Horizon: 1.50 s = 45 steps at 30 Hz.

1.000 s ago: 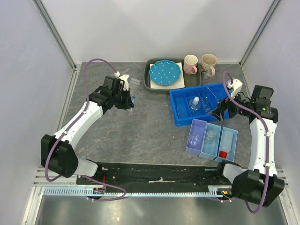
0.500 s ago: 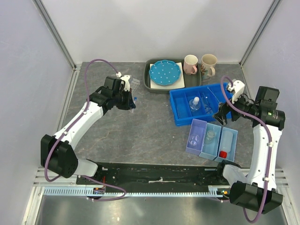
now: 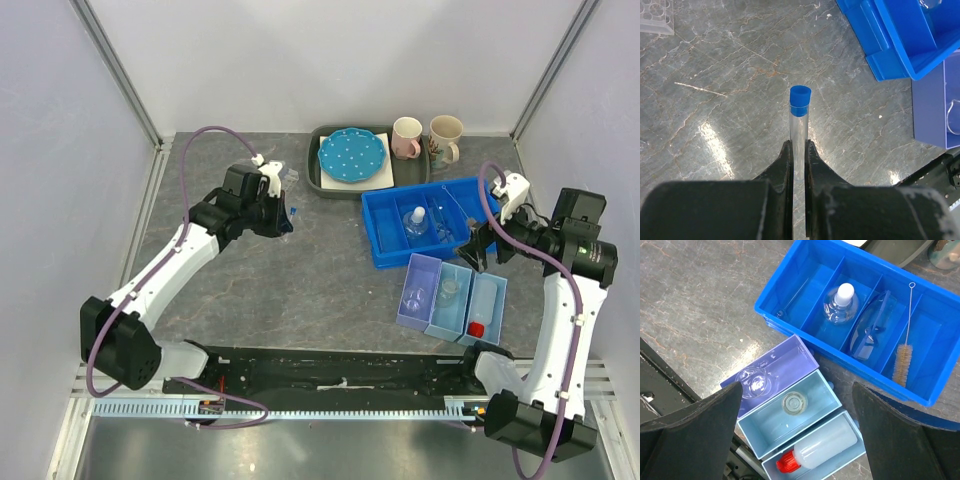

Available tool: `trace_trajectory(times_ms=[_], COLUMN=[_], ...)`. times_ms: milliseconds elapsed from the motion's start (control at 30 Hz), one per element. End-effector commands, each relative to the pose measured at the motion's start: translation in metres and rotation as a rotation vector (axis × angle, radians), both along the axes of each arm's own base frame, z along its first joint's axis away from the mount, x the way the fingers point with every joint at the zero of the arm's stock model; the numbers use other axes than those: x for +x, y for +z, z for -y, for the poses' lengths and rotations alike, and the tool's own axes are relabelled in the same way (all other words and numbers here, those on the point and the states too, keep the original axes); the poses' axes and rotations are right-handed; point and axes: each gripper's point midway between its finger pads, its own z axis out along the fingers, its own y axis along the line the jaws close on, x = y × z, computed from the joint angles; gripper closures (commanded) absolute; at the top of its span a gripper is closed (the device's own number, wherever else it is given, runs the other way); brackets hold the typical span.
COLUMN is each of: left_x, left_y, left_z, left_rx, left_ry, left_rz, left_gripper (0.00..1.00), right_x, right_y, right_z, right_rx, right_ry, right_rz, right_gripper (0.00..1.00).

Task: Organize the chemistry lab equipment

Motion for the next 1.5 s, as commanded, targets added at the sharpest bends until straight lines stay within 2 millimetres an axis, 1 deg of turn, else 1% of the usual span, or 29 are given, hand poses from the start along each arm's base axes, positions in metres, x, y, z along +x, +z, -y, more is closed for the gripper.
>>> trace_trajectory(times_ms=[0,100,233,333,400,433,500,533,567,600,667,800,833,867,933,967,1000,1033,1067,1100,1133,1167,1200,1300,1333,1367,1400,1433,1467], left_x=[0.003,0.0,-0.006,-0.014,-0.019,-0.024,-0.032,-0.037,-0.042,-0.044,-0.046,-0.053,-0.055,-0.055,-0.056,-0.055,-0.053,-0.055,-0.055,-0.053,-0.055,-0.055,-0.054,-0.055,-0.056,-0.055,-0.055,-0.054,-0.054], left_y=[0.023,0.028,0.03,0.029,0.029,0.022,0.031,0.023,0.032,0.034,0.04,0.059,0.059,0.067,0.071,0.078,0.076,0.078,0.083,0.082,0.081,0.08,0.079,0.077,0.076,0.078,0.078,0.079,0.08], left_z=[0.004,0.01,0.02,0.022,0.022,0.019,0.018,0.017,0.018,0.02,0.026,0.035,0.037,0.042,0.051,0.055,0.059,0.065,0.069,0.071,0.075,0.077,0.077,0.076,0.076,0.074,0.074,0.073,0.073], left_rx=[-0.031,-0.063,-0.102,-0.123,-0.137,-0.136,-0.177,-0.193,-0.239,-0.267,-0.33,-0.448,-0.465,-0.504,-0.54,-0.571,-0.576,-0.589,-0.607,-0.607,-0.613,-0.617,-0.624,-0.639,-0.638,-0.64,-0.639,-0.637,-0.635], left_ry=[-0.038,-0.071,-0.124,-0.156,-0.163,-0.158,-0.14,-0.131,-0.115,-0.116,-0.105,-0.089,-0.087,-0.09,-0.101,-0.104,-0.105,-0.117,-0.12,-0.112,-0.115,-0.111,-0.099,-0.075,-0.072,-0.067,-0.061,-0.058,-0.056], left_rz=[0.094,0.104,0.11,0.124,0.136,0.123,0.147,0.134,0.154,0.157,0.176,0.227,0.225,0.237,0.238,0.248,0.243,0.244,0.254,0.252,0.242,0.241,0.247,0.244,0.24,0.246,0.248,0.246,0.247], left_gripper=[0.98,0.98,0.98,0.98,0.98,0.98,0.98,0.98,0.98,0.98,0.98,0.98,0.98,0.98,0.98,0.98,0.98,0.98,0.98,0.98,0.98,0.98,0.98,0.98,0.98,0.98,0.98,0.98,0.98], right_x=[-0.011,-0.018,-0.025,-0.026,-0.023,-0.022,-0.016,-0.014,-0.014,-0.013,-0.018,-0.026,-0.027,-0.032,-0.03,-0.03,-0.023,-0.024,-0.021,-0.014,-0.014,-0.005,0.001,0.017,0.02,0.029,0.065,0.084,0.087], right_y=[0.015,0.014,0.015,0.008,-0.004,-0.007,-0.015,-0.018,-0.02,-0.025,-0.028,-0.022,-0.022,-0.022,-0.027,-0.025,-0.033,-0.038,-0.034,-0.044,-0.048,-0.044,-0.053,-0.054,-0.052,-0.061,-0.055,-0.055,-0.074], right_z=[-0.005,-0.008,-0.019,-0.031,-0.035,-0.037,-0.044,-0.046,-0.053,-0.056,-0.067,-0.098,-0.103,-0.113,-0.122,-0.129,-0.13,-0.137,-0.144,-0.148,-0.154,-0.156,-0.159,-0.164,-0.164,-0.161,-0.163,-0.165,-0.163], right_rx=[-0.023,-0.033,-0.004,0.058,0.104,0.12,0.201,0.219,0.258,0.297,0.335,0.472,0.494,0.512,0.53,0.521,0.524,0.508,0.492,0.5,0.484,0.471,0.468,0.42,0.422,0.358,0.277,0.201,0.196], right_ry=[0.024,0.041,0.094,0.172,0.211,0.238,0.287,0.304,0.338,0.351,0.42,0.56,0.582,0.63,0.671,0.713,0.719,0.752,0.794,0.802,0.834,0.844,0.847,0.871,0.83,0.779,0.719,0.605,0.433], right_rz=[0.047,0.049,0.079,0.09,0.066,0.073,0.053,0.046,0.031,-0.016,-0.018,-0.061,-0.077,-0.098,-0.131,-0.134,-0.167,-0.193,-0.193,-0.249,-0.273,-0.271,-0.311,-0.291,-0.35,-0.388,-0.229,-0.18,-0.237], right_gripper=[0.02,0.02,0.02,0.02,0.02,0.02,0.02,0.02,0.02,0.02,0.02,0.02,0.02,0.02,0.02,0.02,0.02,0.02,0.02,0.02,0.02,0.02,0.02,0.02,0.02,0.02,0.02,0.02,0.02])
